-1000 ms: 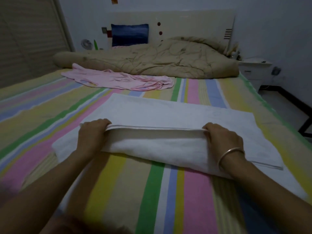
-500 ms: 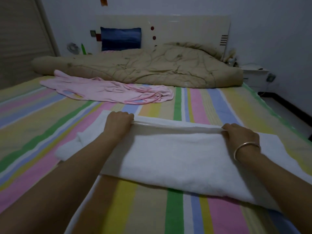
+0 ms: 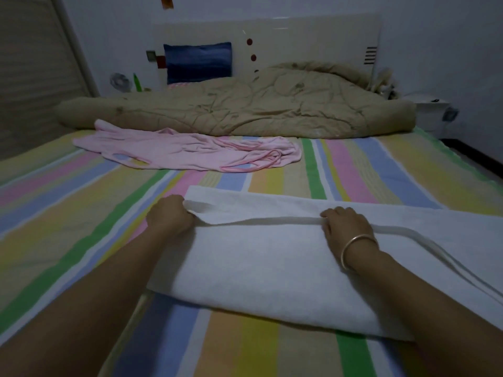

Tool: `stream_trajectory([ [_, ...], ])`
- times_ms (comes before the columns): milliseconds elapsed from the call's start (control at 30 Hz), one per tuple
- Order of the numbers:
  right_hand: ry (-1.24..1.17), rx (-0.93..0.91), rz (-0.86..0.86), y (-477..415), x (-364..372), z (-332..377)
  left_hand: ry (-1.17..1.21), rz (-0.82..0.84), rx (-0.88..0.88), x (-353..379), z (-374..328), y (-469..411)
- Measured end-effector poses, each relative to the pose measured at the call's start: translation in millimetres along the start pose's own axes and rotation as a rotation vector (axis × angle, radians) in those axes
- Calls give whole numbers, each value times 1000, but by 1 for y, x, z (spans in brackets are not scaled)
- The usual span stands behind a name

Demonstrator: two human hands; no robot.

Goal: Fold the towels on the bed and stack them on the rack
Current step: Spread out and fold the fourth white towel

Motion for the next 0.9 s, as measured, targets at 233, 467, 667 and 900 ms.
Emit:
stream_trajectory([
  [233, -197, 77, -118, -15, -3, 13, 267, -179, -75, 1, 24, -15],
  [467, -198, 86, -1, -12, 12, 22, -31, -308, -55, 26, 23, 1],
  [667, -182, 160, 173, 48, 15, 4, 72, -460, 249, 30, -65, 37],
  [900, -163, 403, 207, 146, 1, -104, 331, -289, 743, 70, -272, 169],
])
Point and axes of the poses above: each hand's wrist, its own y-axis away from the middle knuckle, its own x-axis out of the palm, z = x × y, the point moved 7 cm from there along -y, towards the middle knuckle, and after that the axes turned 1 degree about x, right-handed, at the moved point
